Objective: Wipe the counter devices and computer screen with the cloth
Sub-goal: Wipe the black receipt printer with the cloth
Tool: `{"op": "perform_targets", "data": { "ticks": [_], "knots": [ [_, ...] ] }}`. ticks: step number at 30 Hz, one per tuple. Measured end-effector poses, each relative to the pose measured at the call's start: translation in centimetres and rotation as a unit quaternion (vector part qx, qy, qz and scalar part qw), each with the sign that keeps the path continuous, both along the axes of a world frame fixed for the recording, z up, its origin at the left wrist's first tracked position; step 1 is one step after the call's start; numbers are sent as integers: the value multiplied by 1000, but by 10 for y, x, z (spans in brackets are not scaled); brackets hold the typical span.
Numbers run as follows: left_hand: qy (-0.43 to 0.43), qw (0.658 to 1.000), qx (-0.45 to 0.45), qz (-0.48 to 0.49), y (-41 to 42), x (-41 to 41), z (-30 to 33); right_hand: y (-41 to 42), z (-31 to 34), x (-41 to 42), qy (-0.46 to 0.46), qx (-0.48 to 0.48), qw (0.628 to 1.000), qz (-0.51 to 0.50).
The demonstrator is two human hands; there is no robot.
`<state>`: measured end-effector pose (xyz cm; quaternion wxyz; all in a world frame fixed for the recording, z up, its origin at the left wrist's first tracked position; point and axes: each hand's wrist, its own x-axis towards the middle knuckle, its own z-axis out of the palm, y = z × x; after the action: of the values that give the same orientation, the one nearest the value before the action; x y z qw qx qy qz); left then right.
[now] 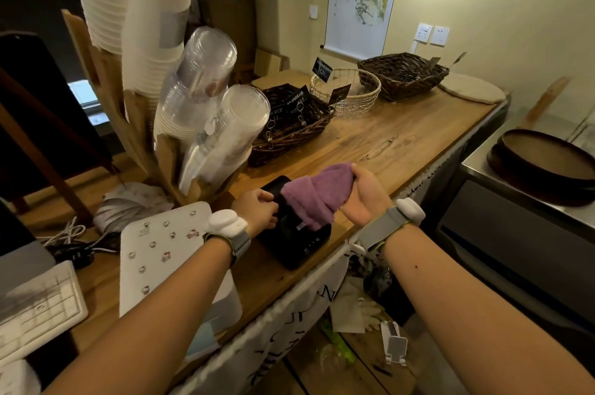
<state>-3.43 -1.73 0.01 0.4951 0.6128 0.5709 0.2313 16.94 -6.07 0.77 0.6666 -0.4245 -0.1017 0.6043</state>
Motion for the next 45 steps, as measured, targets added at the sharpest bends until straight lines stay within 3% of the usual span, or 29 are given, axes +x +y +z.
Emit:
{"op": "perform_targets", "data": {
  "ticks": [4, 6, 8, 9, 11, 13, 16, 18, 22, 24, 28, 34, 39, 42, 45],
  "knots": [
    [196, 960, 175, -98, 9, -13, 5, 14, 12, -9, -64, 28, 997, -12],
    [240, 937, 220, -127, 14, -15, 7, 26, 11, -27, -181, 5, 983, 16],
    [270, 918, 250, -150, 19, -18, 4, 34, 3, -50, -318, 5, 945, 76],
    [286, 908, 260, -160, 22, -20, -1, 38, -6, -58, -415, 17, 904, 97],
    [304, 898, 269, -170, 27, -24, -9, 49, -34, -63, -627, 45, 767, 128],
    [294, 899, 272, -178, 32, -27, -15, 56, -56, -64, -751, 31, 641, 154],
    [274, 907, 270, -173, 35, -31, -18, 63, -74, -63, -786, -40, 601, 141],
    [277, 909, 262, -167, 39, -33, -20, 71, -78, -66, -818, -50, 552, 154],
    [254, 933, 200, -154, 38, -35, -19, 78, -74, -79, -880, 9, 440, 179],
    [266, 930, 196, -160, 35, -35, -18, 81, -74, -83, -893, 49, 407, 184],
    [264, 932, 198, -150, 39, -35, -20, 92, -76, -80, -893, 61, 411, 173],
    [244, 939, 180, -160, 39, -32, -21, 96, -84, -73, -846, 68, 524, 66],
    [231, 944, 176, -159, 43, -34, -21, 89, -80, -55, -796, -3, 605, 33],
    [268, 928, 178, -187, 44, -29, -22, 82, -83, -53, -812, 33, 581, 45],
    [270, 930, 169, -183, 46, -29, -24, 75, -87, -58, -860, 70, 502, 63]
  ]
}}
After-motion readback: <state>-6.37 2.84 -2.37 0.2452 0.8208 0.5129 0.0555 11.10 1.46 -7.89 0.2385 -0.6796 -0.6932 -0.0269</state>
